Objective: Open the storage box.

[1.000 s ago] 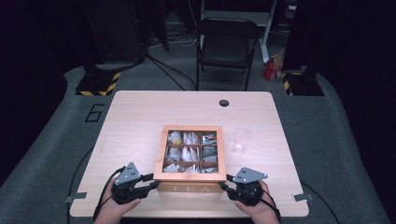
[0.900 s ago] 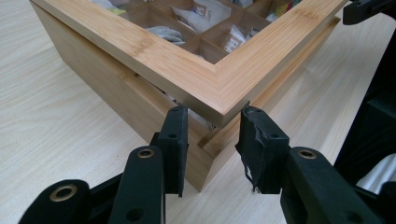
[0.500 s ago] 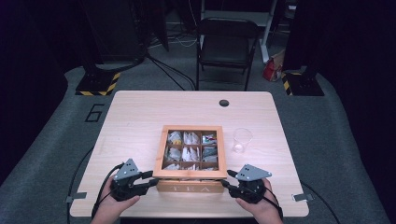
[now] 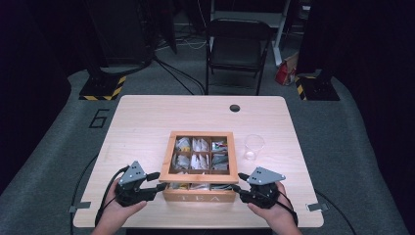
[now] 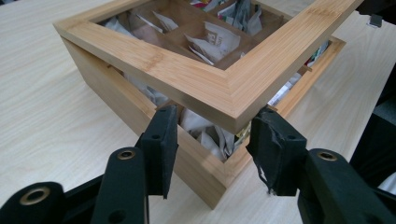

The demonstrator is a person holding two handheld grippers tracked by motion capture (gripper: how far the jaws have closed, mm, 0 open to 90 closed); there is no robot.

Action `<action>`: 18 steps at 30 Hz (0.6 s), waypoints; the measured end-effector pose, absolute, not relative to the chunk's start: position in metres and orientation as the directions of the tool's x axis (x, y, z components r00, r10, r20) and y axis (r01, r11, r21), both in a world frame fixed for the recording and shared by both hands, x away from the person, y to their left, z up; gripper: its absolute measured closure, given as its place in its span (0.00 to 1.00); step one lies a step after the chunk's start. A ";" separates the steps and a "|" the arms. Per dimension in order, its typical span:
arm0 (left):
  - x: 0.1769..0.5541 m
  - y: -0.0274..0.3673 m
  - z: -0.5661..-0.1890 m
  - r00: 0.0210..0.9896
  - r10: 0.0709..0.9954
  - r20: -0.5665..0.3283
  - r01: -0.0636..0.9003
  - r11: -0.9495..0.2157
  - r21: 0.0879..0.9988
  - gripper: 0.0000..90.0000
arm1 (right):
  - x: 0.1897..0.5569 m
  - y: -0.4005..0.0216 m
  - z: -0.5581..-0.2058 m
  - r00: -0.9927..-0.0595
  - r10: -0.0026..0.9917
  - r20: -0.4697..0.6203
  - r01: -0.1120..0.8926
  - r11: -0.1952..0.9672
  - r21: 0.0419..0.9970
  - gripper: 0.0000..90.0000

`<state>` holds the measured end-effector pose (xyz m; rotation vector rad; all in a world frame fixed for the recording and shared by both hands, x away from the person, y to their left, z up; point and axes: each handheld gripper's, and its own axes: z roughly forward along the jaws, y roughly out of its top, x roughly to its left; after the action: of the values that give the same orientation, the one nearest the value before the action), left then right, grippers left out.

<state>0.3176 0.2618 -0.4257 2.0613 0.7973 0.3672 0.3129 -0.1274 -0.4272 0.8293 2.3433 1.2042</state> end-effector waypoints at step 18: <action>0.326 0.261 -0.400 0.758 0.652 0.004 0.346 -0.408 0.845 0.57 | 0.327 -0.129 -0.400 -0.758 0.650 -0.044 0.321 0.431 0.843 0.58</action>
<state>0.3260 0.2613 -0.3996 2.0305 0.7499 0.4181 0.3272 -0.1293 -0.4000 0.8290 2.3257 1.2534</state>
